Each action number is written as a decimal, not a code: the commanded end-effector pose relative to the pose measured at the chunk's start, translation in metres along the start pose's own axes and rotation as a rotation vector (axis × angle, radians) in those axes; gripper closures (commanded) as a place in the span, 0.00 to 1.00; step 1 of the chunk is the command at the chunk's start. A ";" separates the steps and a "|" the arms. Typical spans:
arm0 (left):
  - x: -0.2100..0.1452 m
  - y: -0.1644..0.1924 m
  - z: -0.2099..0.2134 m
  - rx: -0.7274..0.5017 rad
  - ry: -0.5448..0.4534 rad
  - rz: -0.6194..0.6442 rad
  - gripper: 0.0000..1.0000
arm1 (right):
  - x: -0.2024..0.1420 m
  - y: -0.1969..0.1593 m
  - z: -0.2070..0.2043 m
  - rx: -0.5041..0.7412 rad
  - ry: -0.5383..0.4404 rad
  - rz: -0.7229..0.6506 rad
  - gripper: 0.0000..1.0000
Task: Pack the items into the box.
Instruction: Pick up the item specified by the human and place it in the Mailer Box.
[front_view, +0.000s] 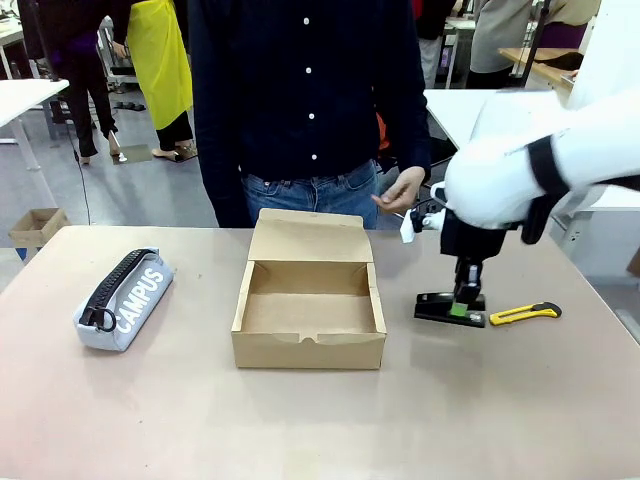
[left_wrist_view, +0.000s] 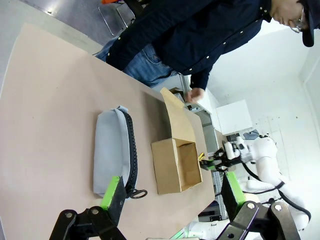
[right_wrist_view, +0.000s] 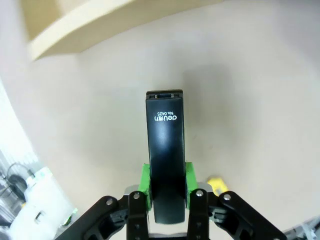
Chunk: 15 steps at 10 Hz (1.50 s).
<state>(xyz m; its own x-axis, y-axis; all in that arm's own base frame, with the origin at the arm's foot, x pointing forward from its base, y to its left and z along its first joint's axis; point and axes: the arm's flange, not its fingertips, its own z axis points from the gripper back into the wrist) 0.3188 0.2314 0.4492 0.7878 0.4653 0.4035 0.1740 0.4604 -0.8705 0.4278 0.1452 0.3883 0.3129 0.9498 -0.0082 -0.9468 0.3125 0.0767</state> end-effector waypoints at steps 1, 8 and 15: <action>0.002 0.000 0.000 -0.022 -0.018 -0.019 0.00 | -0.034 0.032 0.065 0.009 -0.005 0.069 1.00; 0.002 0.000 0.000 -0.022 -0.018 -0.019 0.00 | -0.032 0.035 0.070 0.003 0.001 0.043 1.00; 0.002 0.000 0.000 -0.022 -0.018 -0.019 0.00 | 0.130 0.072 0.076 -0.119 0.015 0.188 0.68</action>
<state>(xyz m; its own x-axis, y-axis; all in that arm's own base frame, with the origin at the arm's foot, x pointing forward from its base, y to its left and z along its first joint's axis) 0.3188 0.2314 0.4485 0.7887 0.4644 0.4030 0.1742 0.4597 -0.8708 0.3864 0.2660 0.4725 0.1340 0.9910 0.0015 -0.9904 0.1340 -0.0326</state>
